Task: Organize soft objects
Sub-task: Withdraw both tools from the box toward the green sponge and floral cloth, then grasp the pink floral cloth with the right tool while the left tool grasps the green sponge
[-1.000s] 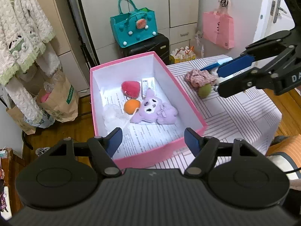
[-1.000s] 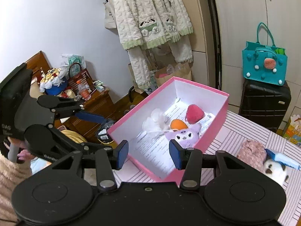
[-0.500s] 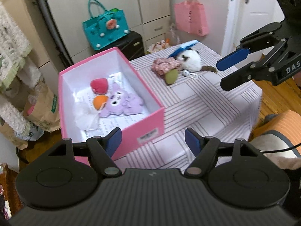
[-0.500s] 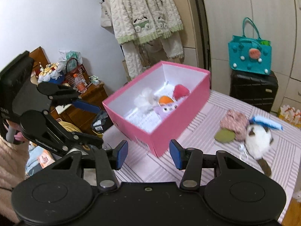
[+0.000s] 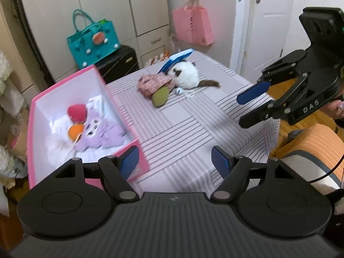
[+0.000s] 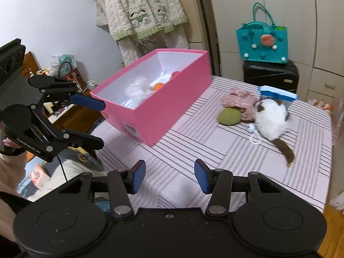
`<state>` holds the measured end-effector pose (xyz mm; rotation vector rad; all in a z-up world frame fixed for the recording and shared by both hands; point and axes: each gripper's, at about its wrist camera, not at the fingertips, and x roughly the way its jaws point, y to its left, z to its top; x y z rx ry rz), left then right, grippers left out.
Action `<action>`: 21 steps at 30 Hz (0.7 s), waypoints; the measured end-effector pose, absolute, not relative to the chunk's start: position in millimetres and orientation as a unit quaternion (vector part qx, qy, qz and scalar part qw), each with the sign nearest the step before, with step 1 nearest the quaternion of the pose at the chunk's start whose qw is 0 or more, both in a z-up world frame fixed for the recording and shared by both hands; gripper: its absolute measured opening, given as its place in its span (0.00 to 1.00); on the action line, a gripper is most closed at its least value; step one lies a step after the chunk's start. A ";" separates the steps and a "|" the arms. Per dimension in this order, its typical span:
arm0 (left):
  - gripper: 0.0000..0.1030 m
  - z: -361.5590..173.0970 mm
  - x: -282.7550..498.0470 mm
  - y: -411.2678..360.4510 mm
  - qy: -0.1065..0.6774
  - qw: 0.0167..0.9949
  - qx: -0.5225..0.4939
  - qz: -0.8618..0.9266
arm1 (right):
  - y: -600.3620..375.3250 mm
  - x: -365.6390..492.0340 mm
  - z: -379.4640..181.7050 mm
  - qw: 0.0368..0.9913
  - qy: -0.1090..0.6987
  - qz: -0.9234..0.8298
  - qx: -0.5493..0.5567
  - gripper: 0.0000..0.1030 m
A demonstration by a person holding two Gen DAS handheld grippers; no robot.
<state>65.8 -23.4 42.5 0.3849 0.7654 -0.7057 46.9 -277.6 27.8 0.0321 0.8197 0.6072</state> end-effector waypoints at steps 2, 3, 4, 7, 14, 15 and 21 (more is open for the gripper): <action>0.71 38.2 67.3 -31.6 0.356 0.851 0.180 -0.340 | -286.1 45.8 22.0 0.876 0.388 0.287 0.015 0.54; 0.71 34.7 67.8 -37.2 0.350 0.853 0.178 -0.342 | -290.2 46.0 17.9 0.877 0.385 0.286 0.015 0.55; 0.71 31.8 67.7 -40.4 0.345 0.856 0.175 -0.343 | -292.9 46.1 13.5 0.879 0.381 0.286 0.015 0.55; 0.71 18.5 69.7 -52.3 0.328 0.867 0.159 -0.340 | -301.7 47.9 -4.7 0.889 0.367 0.274 0.019 0.55; 0.71 0.1 74.0 -76.7 0.261 0.904 0.138 -0.309 | -321.9 63.8 -20.8 0.916 0.320 0.240 0.040 0.55; 0.71 -1.7 74.8 -81.5 0.246 0.912 0.140 -0.298 | -326.1 67.7 -20.4 0.919 0.312 0.238 0.045 0.55; 0.71 -19.3 92.7 -109.2 0.224 0.926 0.144 -0.266 | -335.0 89.8 -19.8 0.927 0.286 0.238 0.056 0.55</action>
